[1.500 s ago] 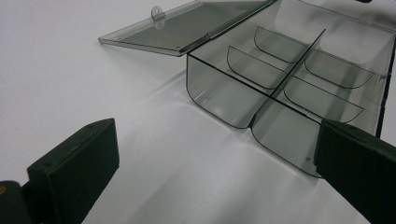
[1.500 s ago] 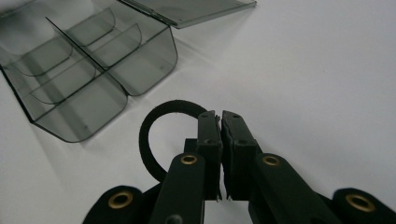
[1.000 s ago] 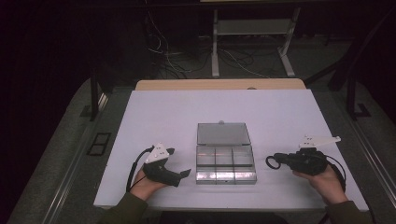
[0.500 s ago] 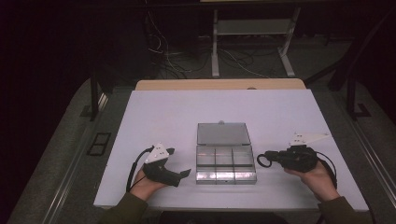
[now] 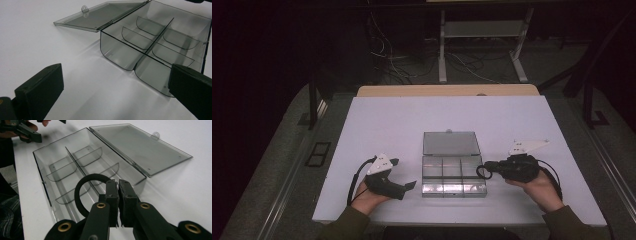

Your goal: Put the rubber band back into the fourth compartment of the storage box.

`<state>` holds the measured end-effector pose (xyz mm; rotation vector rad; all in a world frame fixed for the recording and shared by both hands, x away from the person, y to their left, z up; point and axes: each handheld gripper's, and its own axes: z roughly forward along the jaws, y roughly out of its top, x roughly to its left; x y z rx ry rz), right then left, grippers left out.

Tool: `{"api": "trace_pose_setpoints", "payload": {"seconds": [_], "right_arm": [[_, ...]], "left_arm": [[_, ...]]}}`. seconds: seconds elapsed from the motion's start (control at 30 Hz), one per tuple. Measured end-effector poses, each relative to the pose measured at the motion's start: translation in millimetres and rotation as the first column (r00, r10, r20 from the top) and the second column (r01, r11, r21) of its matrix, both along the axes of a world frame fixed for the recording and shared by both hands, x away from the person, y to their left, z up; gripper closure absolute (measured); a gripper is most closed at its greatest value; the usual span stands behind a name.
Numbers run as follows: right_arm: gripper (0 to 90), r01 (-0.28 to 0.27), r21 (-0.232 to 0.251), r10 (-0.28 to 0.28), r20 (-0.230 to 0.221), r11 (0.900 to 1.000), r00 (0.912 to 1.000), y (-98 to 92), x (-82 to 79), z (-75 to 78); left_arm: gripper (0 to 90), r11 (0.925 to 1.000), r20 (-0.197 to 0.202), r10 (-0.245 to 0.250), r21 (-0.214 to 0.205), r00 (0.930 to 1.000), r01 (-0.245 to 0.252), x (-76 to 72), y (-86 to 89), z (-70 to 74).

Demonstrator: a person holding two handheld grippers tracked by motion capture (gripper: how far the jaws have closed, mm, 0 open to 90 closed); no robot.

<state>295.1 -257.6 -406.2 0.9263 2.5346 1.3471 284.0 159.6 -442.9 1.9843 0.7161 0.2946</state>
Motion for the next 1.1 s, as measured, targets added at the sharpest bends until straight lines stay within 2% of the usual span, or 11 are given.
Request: {"api": "trace_pose_setpoints", "payload": {"seconds": [0.4, 1.1], "right_arm": [[85.1, -0.07, -0.003, 0.07, -0.005, 0.9975, 0.9975, 33.0, 6.6, 0.2], [85.2, -0.182, -0.015, 0.182, 0.007, 0.9832, 0.9833, 87.0, 12.8, 1.2]], "left_arm": [[0.0, 0.9999, -0.003, 0.003, -0.011, 1.0, -0.003, 0.9, 0.8, 0.0], [0.0, 0.9999, 0.0, -0.001, -0.011, 1.0, 0.001, 0.2, 0.2, 0.1]]}}
